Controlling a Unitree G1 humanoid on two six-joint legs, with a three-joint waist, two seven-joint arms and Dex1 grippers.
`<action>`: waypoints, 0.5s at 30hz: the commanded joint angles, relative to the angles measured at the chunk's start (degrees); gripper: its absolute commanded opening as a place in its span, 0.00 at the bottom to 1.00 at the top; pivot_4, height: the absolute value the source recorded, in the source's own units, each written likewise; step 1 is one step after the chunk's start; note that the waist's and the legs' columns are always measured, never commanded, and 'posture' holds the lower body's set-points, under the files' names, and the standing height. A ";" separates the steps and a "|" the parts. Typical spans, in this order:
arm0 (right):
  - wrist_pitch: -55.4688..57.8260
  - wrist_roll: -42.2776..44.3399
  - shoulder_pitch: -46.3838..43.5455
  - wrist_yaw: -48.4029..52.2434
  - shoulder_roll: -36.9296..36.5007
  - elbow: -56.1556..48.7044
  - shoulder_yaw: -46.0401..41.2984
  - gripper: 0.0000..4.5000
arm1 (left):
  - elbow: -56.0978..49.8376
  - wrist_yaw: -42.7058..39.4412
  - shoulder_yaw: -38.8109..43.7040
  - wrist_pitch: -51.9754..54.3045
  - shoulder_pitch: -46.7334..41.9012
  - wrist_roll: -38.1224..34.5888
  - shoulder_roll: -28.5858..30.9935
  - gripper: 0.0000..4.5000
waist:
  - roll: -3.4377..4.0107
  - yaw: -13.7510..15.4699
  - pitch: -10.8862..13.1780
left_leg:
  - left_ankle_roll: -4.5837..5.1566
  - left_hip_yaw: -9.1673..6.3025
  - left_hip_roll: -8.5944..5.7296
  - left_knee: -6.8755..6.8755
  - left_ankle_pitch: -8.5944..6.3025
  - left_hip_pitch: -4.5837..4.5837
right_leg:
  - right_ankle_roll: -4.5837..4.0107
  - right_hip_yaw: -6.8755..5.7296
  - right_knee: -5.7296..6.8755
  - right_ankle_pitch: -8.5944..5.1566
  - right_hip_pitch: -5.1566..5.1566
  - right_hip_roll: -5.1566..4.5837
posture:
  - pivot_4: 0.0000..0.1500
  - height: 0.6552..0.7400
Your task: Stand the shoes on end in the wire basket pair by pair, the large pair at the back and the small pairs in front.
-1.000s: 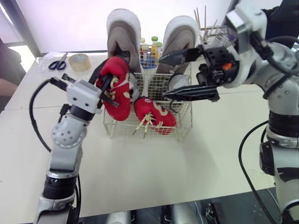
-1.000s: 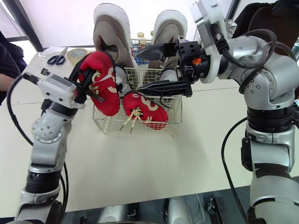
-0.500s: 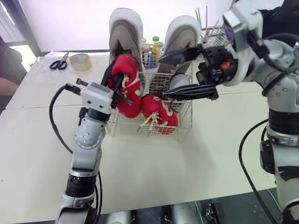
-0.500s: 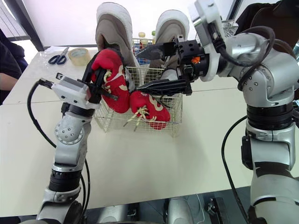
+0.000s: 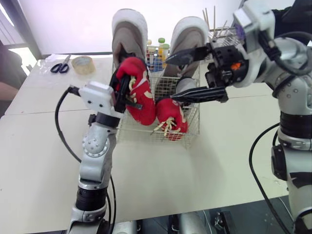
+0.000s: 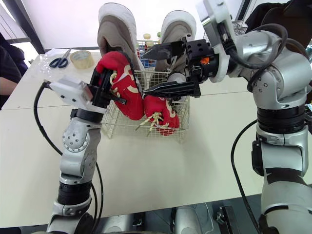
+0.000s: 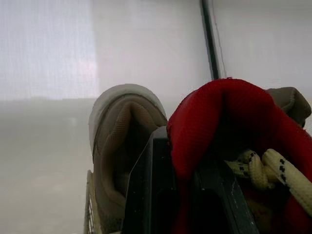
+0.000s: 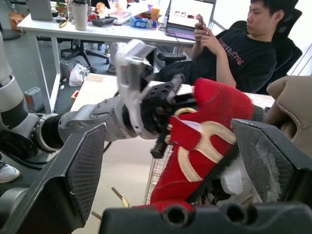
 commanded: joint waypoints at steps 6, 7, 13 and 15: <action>-1.14 -0.45 -1.66 0.17 0.18 -0.80 -0.64 1.00 | 4.98 -0.17 -1.79 -10.66 4.87 4.97 1.18 0.01 | 0.01 0.06 0.00 | 0.01 -0.01 0.00 0.00 -0.01 0.00 | 0.00 0.00 -0.02 0.00 0.00 -0.03 | 1.00 1.00; -1.10 -0.41 -1.67 0.17 0.15 -0.88 -0.67 1.00 | 5.54 -0.19 -1.99 -11.89 5.41 5.65 1.36 0.01 | 0.01 0.02 0.00 | 0.01 -0.01 0.00 0.00 -0.01 0.00 | 0.00 -0.01 -0.02 0.00 0.00 -0.04 | 1.00 1.00; -1.00 -0.44 -1.68 0.01 0.13 -1.10 -0.68 1.00 | 9.24 -0.59 -2.57 -17.51 7.71 8.26 2.95 0.01 | 0.03 -0.03 -0.01 | 0.02 -0.01 0.03 -0.01 -0.02 0.00 | -0.01 -0.01 -0.03 0.00 -0.01 -0.10 | 1.00 1.00; -0.95 -0.41 -1.69 -0.19 0.23 -1.26 -0.69 1.00 | 10.49 -0.49 -2.54 -18.83 8.31 8.85 3.36 0.01 | 0.03 -0.01 -0.01 | 0.02 -0.02 0.03 -0.01 -0.02 0.00 | -0.01 -0.01 -0.03 0.00 -0.01 -0.13 | 1.00 1.00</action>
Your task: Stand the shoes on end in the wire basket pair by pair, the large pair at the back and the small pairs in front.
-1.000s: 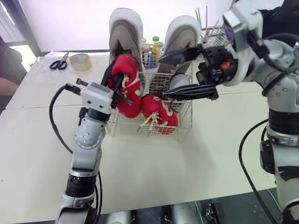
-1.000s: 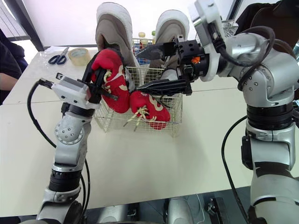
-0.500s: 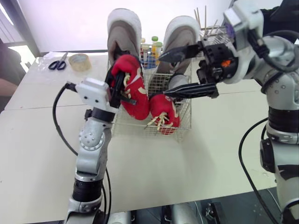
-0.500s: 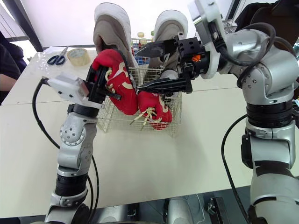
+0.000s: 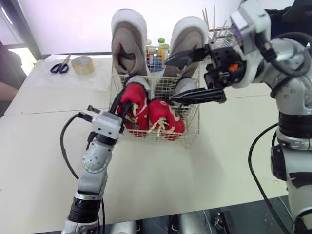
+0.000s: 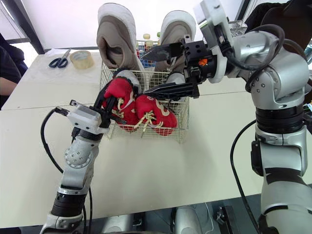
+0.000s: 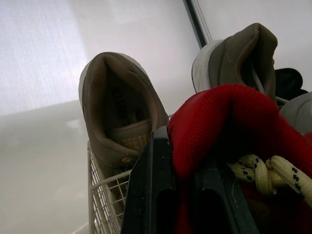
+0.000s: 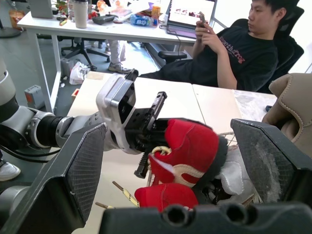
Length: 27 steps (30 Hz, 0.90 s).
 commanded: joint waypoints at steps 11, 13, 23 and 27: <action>-0.91 0.13 -1.35 -0.77 0.17 -1.54 -1.16 1.00 | 1.78 0.00 1.48 -1.62 2.71 1.65 3.25 0.80 | 0.03 0.05 -0.01 | 0.00 -0.02 0.00 -0.01 -0.01 0.00 | -0.01 -0.01 0.00 0.00 -0.01 -0.12 | 1.00 1.00; -0.74 0.30 -0.95 -1.04 0.07 -1.85 -1.39 1.00 | -0.64 -0.63 2.31 0.28 3.58 0.42 4.08 0.98 | 0.03 0.03 -0.01 | 0.00 -0.03 -0.02 -0.01 -0.01 0.00 | -0.01 -0.01 -0.01 0.00 -0.01 -0.15 | 1.00 1.00; -0.81 0.76 1.36 -1.17 -0.77 -1.92 -2.29 1.00 | -16.94 -7.12 8.68 14.92 13.16 -12.09 11.34 0.98 | 0.19 -0.66 0.08 | 0.00 -0.05 -0.01 -0.07 -0.03 -0.05 | -0.02 -0.01 -0.05 -0.01 -0.07 -0.20 | 1.00 1.00; -1.71 0.41 1.72 -0.73 -0.44 -0.89 -2.12 1.00 | -22.91 -9.01 12.47 22.83 16.58 -19.43 14.45 0.98 | 0.23 -1.24 0.10 | -0.01 -0.09 -0.02 -0.08 -0.03 -0.13 | -0.03 -0.03 -0.09 -0.01 -0.10 -0.22 | 1.00 1.00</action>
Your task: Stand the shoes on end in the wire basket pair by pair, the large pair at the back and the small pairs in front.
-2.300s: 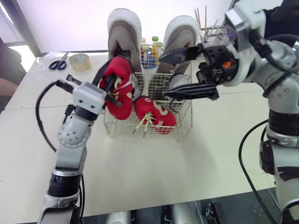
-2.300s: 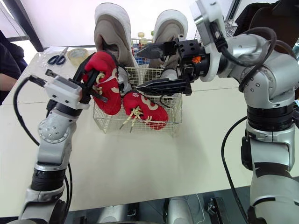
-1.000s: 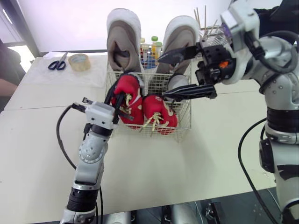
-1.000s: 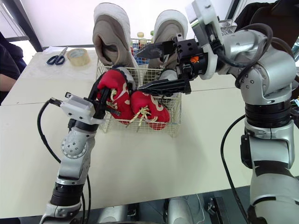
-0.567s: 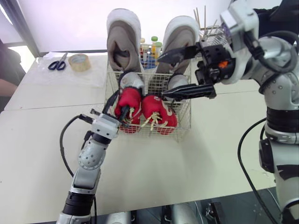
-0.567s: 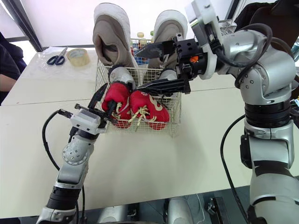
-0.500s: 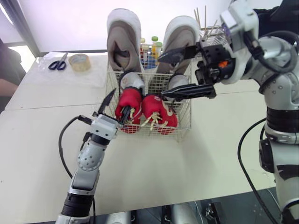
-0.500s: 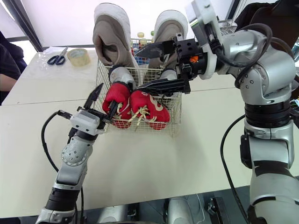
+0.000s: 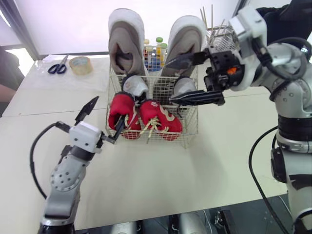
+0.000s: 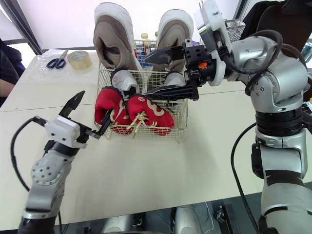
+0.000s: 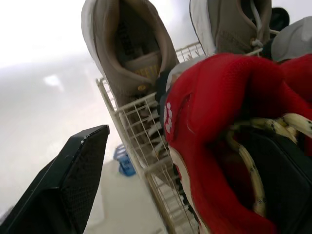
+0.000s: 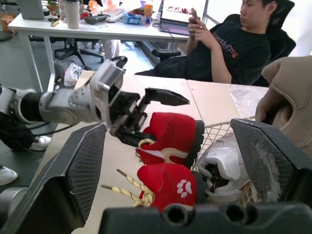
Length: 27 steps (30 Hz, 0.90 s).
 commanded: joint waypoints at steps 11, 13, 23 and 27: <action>-2.21 -0.70 4.42 1.34 -4.50 0.57 -3.42 1.00 | -12.26 -10.23 25.37 34.84 7.42 -39.83 21.53 0.98 | 0.11 -0.25 0.07 | -0.03 -0.07 -0.02 0.00 0.02 -0.05 | -0.02 -0.08 -0.01 -0.01 -0.02 0.01 | 1.00 1.00; -1.72 -0.90 6.27 0.79 -6.33 0.36 -4.33 1.00 | -9.81 -13.60 31.46 38.81 9.21 -43.96 26.03 0.98 | 0.18 -0.23 0.11 | -0.05 -0.09 -0.04 0.00 0.02 -0.09 | -0.16 -0.12 -0.05 -0.10 -0.04 0.01 | 1.00 1.00; -4.04 -6.46 16.65 0.39 -16.07 0.30 -5.27 1.00 | -1.01 -30.47 45.83 45.91 15.33 -44.36 36.33 0.98 | 0.46 -0.22 0.27 | -0.09 -0.05 -0.05 -0.06 0.02 -0.12 | -0.16 -0.20 -0.14 -0.12 -0.09 0.18 | 1.00 1.00; -6.76 -9.02 19.90 1.72 -19.03 1.65 -5.64 1.00 | -0.78 -32.80 45.67 46.25 14.23 -44.46 36.65 0.98 | 0.47 -0.27 0.27 | -0.11 -0.04 -0.03 -0.11 0.01 -0.13 | -0.16 -0.20 -0.24 -0.12 -0.09 0.28 | 1.00 1.00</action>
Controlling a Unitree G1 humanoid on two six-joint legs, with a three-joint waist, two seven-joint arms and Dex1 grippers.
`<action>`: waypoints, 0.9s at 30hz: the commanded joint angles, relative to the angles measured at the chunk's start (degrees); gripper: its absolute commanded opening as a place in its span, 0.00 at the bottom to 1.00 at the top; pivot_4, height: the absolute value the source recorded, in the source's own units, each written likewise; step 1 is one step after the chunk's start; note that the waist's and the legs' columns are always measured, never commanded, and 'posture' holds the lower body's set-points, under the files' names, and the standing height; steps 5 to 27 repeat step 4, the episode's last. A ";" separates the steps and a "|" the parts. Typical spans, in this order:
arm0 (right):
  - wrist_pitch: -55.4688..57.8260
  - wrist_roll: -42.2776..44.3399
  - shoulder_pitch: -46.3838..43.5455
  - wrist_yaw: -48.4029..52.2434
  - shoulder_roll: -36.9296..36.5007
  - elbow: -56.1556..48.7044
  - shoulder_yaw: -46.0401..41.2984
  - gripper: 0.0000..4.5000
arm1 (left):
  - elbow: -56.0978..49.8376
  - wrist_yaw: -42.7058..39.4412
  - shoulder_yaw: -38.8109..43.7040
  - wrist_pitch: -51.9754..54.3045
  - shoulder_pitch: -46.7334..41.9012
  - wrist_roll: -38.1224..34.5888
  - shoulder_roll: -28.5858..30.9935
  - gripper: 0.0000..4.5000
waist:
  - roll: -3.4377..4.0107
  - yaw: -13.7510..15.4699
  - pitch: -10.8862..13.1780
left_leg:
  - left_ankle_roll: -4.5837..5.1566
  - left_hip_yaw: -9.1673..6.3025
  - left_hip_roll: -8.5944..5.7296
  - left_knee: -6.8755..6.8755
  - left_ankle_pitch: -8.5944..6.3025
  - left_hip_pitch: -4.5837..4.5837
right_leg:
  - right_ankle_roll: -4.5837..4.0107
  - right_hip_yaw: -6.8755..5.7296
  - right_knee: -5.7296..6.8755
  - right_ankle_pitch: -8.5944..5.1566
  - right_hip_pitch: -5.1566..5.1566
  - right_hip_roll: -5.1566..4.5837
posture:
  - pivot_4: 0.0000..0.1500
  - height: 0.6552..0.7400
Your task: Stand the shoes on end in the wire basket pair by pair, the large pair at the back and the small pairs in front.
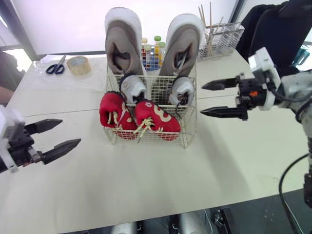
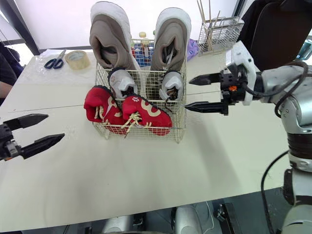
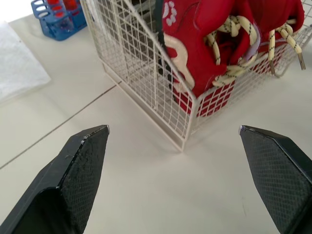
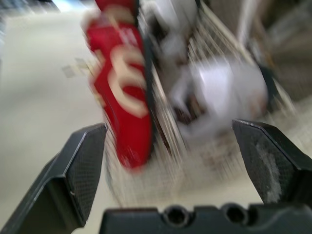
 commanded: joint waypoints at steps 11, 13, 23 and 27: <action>-3.94 -2.63 2.17 2.21 -4.04 1.96 -2.51 1.00 | -0.57 -4.04 0.81 0.53 -2.60 -0.52 0.99 0.98 | 0.00 -0.02 0.00 | -0.02 0.00 0.04 -0.02 0.01 -0.01 | 0.00 0.01 -0.09 0.00 0.01 -0.02 | 1.00 1.00; -3.94 -2.63 2.17 2.21 -4.04 1.96 -2.51 1.00 | -0.57 -4.04 0.81 0.53 -2.60 -0.52 0.99 0.98 | 0.00 -0.02 0.00 | -0.02 0.00 0.04 -0.02 0.01 -0.01 | 0.00 0.01 -0.09 0.00 0.01 -0.02 | 1.00 1.00; -3.94 -2.63 2.17 2.21 -4.04 1.96 -2.51 1.00 | -0.57 -4.04 0.81 0.53 -2.60 -0.52 0.99 0.98 | 0.00 -0.02 0.00 | -0.02 0.00 0.04 -0.02 0.01 -0.01 | 0.00 0.01 -0.09 0.00 0.01 -0.02 | 1.00 1.00; -3.94 -2.63 2.17 2.21 -4.04 1.96 -2.51 1.00 | -0.57 -4.04 0.81 0.53 -2.60 -0.52 0.99 0.98 | 0.00 -0.02 0.00 | -0.02 0.00 0.04 -0.02 0.01 -0.01 | 0.00 0.01 -0.09 0.00 0.01 -0.02 | 1.00 1.00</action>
